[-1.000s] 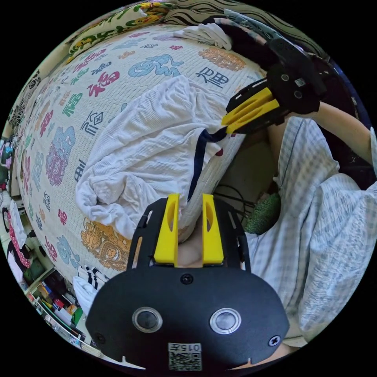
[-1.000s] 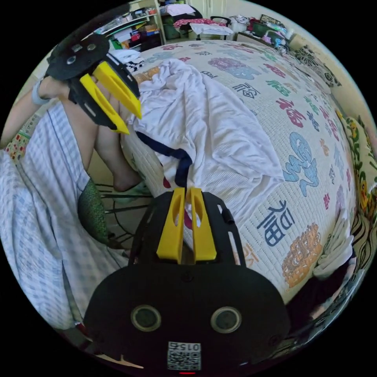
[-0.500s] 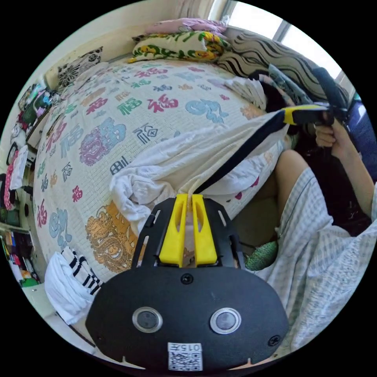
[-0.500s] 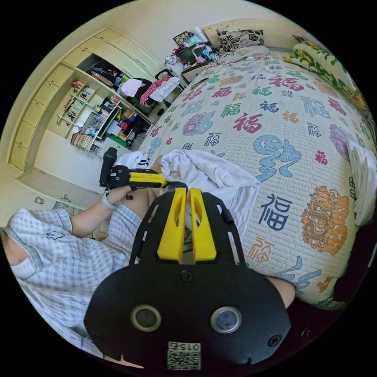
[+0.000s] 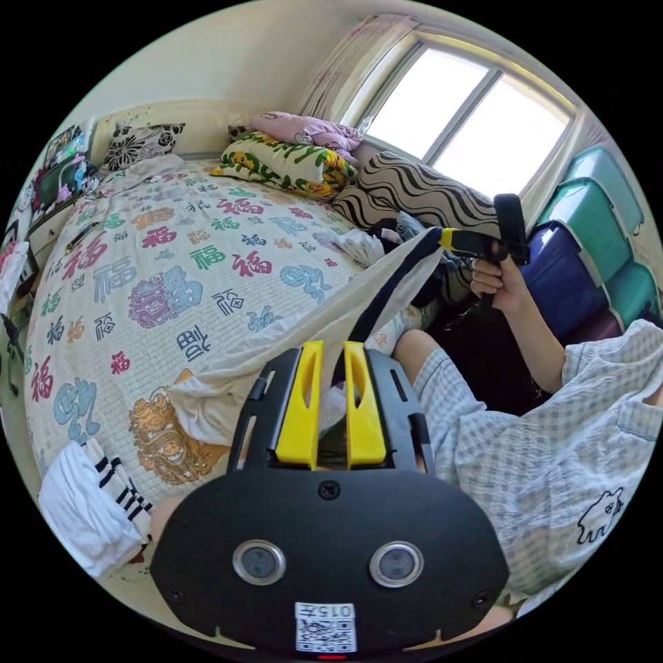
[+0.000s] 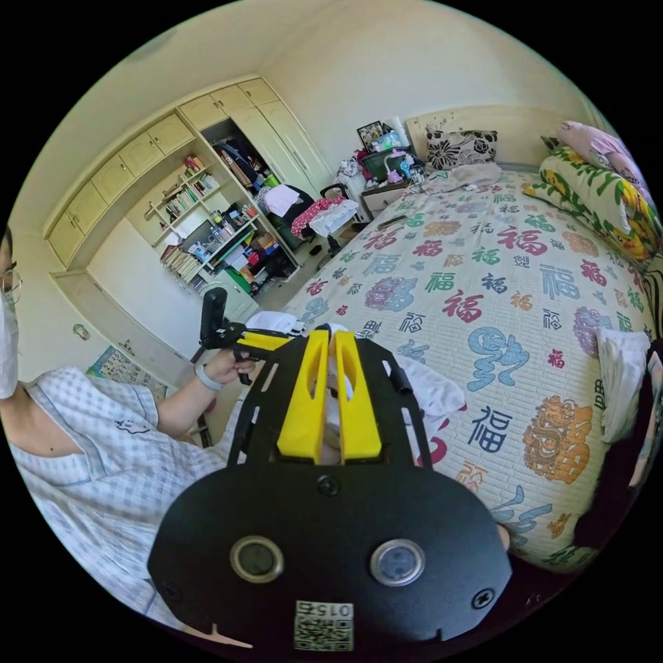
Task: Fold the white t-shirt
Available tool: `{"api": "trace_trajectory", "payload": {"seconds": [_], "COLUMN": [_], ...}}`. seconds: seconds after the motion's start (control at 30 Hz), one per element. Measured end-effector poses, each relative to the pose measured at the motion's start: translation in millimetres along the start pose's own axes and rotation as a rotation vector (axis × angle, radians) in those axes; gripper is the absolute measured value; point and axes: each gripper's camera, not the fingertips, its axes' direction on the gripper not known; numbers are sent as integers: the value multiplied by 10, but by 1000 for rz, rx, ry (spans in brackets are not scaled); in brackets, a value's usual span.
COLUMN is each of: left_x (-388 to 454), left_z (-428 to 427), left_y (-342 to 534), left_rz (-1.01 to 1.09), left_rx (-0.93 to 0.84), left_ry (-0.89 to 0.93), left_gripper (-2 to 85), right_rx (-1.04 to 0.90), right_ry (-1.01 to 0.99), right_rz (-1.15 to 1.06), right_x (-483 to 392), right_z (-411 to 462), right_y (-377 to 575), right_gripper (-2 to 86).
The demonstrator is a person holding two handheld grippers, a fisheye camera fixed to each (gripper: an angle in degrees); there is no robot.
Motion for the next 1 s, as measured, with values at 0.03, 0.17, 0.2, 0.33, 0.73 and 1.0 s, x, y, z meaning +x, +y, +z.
{"api": "trace_trajectory", "payload": {"seconds": [0.03, 0.17, 0.2, 0.33, 0.73, 1.0], "left_x": [48, 267, 302, 712, 1236, 1260], "left_z": [-3, 25, 35, 178, 212, -266], "left_y": [82, 338, 375, 615, 796, 1062], "left_rz": [0, -1, -11, 9, -41, 2], "left_rx": [6, 3, 3, -25, 124, 140], "left_ry": [4, 0, 16, -55, -430, -419], "left_gripper": [55, 73, 84, 119, 59, 2], "right_rx": [0, -1, 3, 40, 19, -1], "right_ry": [-3, -19, -25, -50, -79, 15], "right_rz": [-6, -12, -6, 15, -52, -57], "right_x": [-65, -241, -257, -392, -884, -931], "right_z": [-16, -74, -87, -186, -382, -687], "right_y": [17, 66, 70, 77, -16, 86], "right_gripper": [2, 3, 3, 4, 5, 5]}}
